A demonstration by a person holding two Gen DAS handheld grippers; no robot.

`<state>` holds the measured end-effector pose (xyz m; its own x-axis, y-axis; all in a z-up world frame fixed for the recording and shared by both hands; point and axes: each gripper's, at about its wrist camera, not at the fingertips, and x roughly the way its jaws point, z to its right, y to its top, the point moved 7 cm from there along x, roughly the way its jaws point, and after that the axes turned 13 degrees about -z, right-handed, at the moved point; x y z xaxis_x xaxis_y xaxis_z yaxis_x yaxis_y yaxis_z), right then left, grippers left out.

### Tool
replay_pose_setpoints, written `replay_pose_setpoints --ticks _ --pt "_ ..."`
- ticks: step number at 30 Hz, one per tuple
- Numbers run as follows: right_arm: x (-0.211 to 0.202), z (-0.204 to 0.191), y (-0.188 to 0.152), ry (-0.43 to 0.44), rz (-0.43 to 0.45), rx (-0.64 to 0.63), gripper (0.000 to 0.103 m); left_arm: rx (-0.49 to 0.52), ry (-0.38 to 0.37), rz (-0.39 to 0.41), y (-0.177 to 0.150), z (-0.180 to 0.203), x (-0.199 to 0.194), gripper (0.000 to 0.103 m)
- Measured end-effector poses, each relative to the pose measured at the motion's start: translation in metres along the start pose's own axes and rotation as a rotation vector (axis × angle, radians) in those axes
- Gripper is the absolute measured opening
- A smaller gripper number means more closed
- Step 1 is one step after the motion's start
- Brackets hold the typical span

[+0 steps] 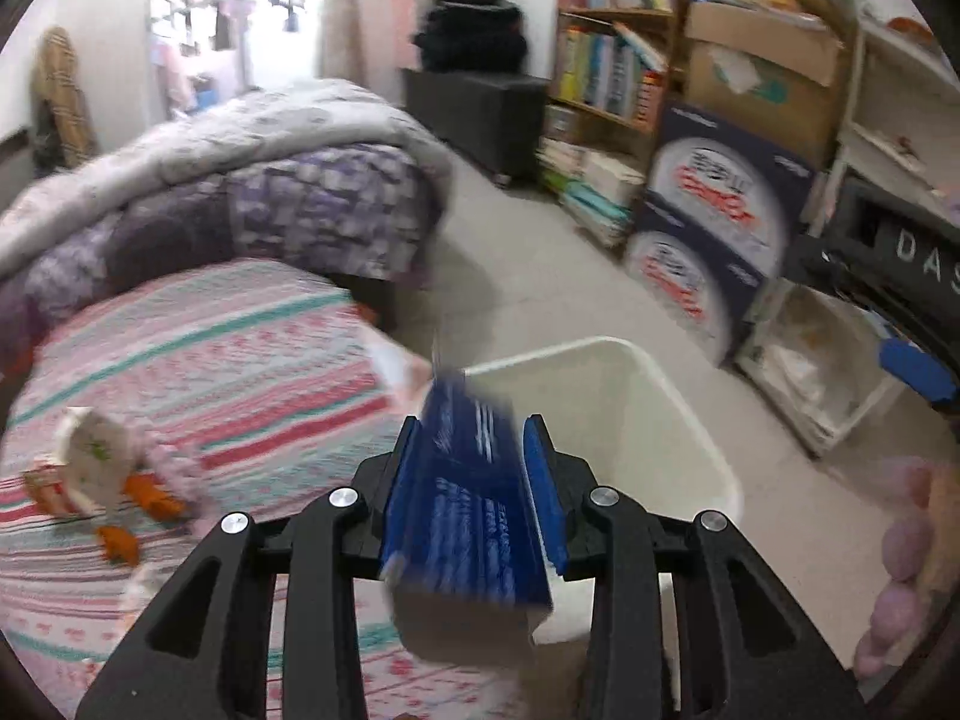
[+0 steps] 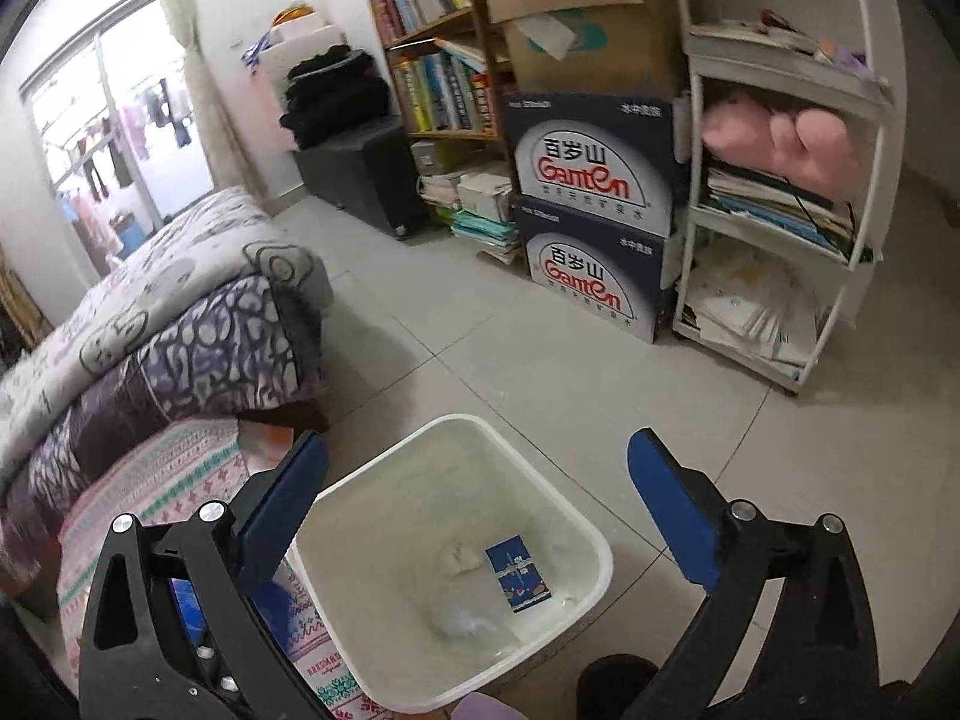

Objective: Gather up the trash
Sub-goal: 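Open both tools over the white bin, dropping the blue box and crumpled paper, then grasp the red snack packet with the left tool while the right tool moves to the white plastic bag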

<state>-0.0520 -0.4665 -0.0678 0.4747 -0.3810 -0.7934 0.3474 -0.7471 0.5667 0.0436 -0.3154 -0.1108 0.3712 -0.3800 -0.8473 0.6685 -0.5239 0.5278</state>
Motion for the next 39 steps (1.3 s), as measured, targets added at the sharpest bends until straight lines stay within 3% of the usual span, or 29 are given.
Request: replay_pose_setpoints --ticks 2,9,15,23,28,33,39 --pt "0.002 0.005 0.002 0.009 -0.012 0.018 0.096 0.001 -0.011 -0.002 0.001 0.001 0.004 0.062" --pt "0.002 -0.001 0.000 0.054 -0.033 0.016 0.096 -0.075 -0.039 -0.018 -0.001 -0.021 -0.001 0.069" --pt "0.000 -0.028 -0.015 0.062 -0.041 -0.078 0.096 -0.113 0.101 -0.010 -0.015 -0.055 -0.018 0.076" --pt "0.000 -0.084 -0.057 0.068 -0.077 -0.285 0.096 -0.176 0.257 -0.082 -0.053 -0.110 -0.031 0.079" --pt "0.000 -0.118 -0.086 0.082 -0.110 -0.406 0.096 -0.211 0.324 -0.166 -0.083 -0.145 -0.037 0.083" --pt "0.005 -0.150 -0.116 0.093 -0.175 -0.520 0.096 -0.245 0.386 -0.320 -0.122 -0.186 -0.039 0.084" --pt "0.014 -0.177 -0.151 0.114 -0.267 -0.614 0.096 -0.332 0.378 -0.446 -0.167 -0.232 -0.041 0.084"
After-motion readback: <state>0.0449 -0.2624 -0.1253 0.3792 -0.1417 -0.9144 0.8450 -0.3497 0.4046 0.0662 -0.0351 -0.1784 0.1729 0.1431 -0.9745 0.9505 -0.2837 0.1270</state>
